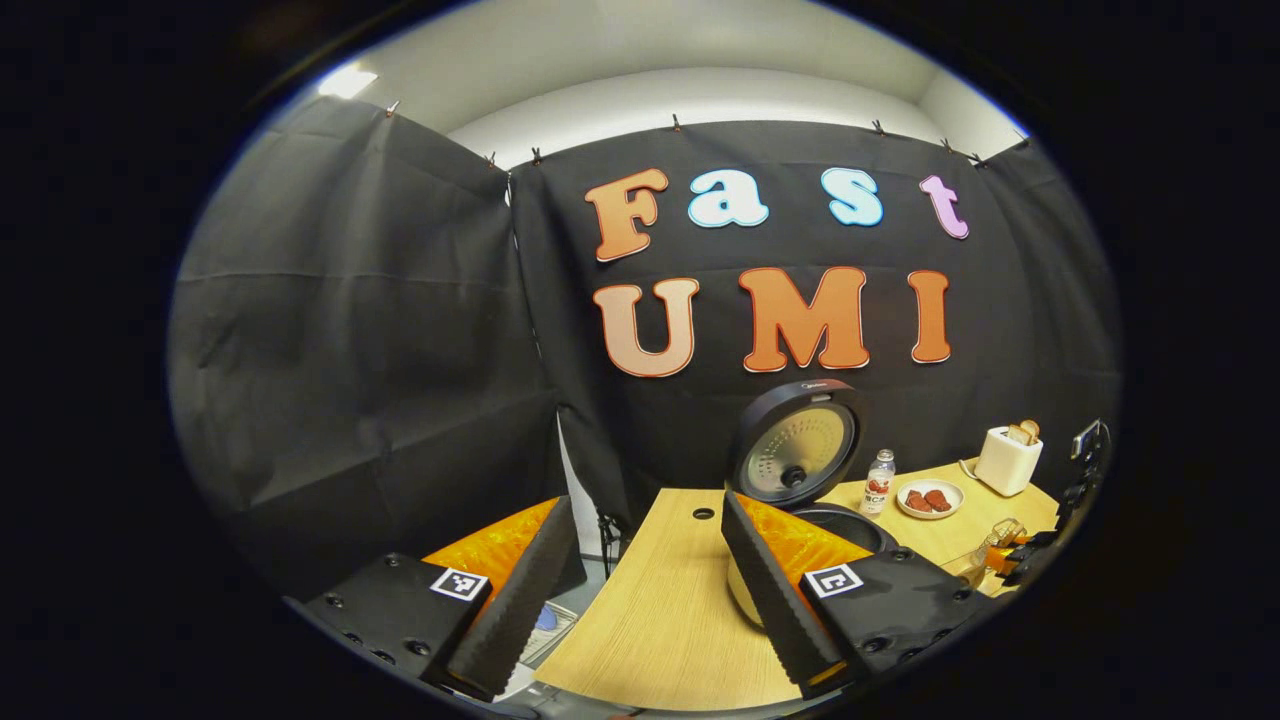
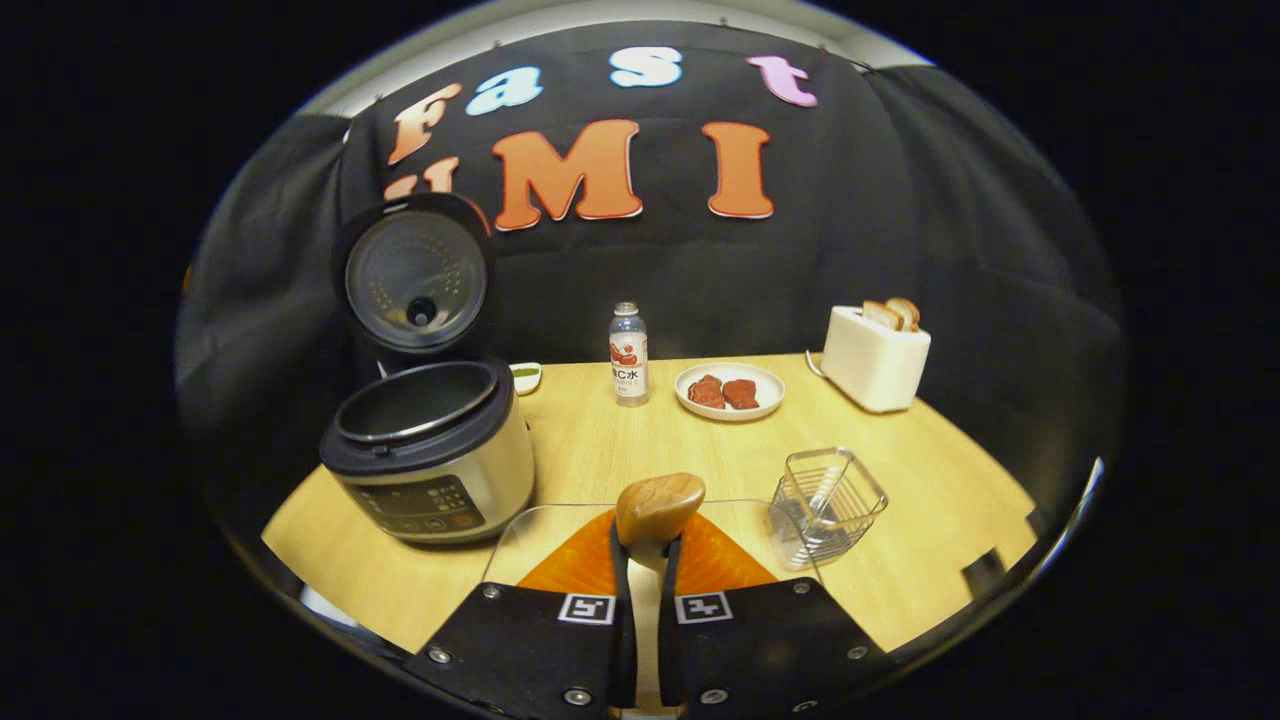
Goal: Close the left gripper, press the button to open the rice cooker; take a wooden spoon from the chopstick holder with the right hand, scoop a spoonful of rice and pour it into the rice cooker, then put the wooden spoon back into the chopstick holder.
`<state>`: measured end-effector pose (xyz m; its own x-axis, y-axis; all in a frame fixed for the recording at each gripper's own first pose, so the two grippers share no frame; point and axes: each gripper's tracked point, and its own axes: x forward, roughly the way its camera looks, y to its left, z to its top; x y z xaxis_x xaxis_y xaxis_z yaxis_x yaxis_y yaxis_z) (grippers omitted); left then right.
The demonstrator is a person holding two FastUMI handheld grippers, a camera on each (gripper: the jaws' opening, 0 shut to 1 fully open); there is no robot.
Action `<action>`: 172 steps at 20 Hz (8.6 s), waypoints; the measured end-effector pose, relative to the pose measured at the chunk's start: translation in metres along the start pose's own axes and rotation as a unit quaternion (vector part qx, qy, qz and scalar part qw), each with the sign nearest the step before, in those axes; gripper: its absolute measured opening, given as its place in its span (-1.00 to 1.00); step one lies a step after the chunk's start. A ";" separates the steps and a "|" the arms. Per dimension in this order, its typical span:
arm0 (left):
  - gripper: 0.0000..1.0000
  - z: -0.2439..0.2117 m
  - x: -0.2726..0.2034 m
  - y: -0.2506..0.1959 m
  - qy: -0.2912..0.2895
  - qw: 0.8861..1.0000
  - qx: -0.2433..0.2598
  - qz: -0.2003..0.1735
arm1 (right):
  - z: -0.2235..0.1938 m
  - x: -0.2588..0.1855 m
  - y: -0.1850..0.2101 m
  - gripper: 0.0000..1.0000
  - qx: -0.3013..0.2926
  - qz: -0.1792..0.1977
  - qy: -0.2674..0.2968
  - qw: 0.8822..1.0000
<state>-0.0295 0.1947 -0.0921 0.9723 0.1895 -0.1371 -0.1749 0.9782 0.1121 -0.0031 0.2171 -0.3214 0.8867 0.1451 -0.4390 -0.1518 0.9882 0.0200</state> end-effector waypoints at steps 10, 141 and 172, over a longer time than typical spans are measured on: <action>0.90 -0.005 0.008 -0.004 0.008 1.000 -0.011 -0.009 | -0.013 0.006 -0.012 -0.85 0.360 0.045 0.032 0.931; 0.90 -0.007 0.031 0.019 0.007 1.000 -0.026 -0.011 | 0.213 0.030 0.245 -0.85 -0.134 0.208 -0.126 0.961; 0.90 0.021 0.061 -0.063 -0.018 0.997 -0.046 -0.054 | 0.203 -0.022 -0.076 -0.85 0.004 0.012 -0.095 0.995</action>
<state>0.0437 0.1425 -0.0869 0.9908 0.0819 -0.1078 -0.0815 0.9966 0.0084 0.0777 0.1491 -0.1306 0.9495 0.1753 -0.2604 -0.1716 0.9845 0.0367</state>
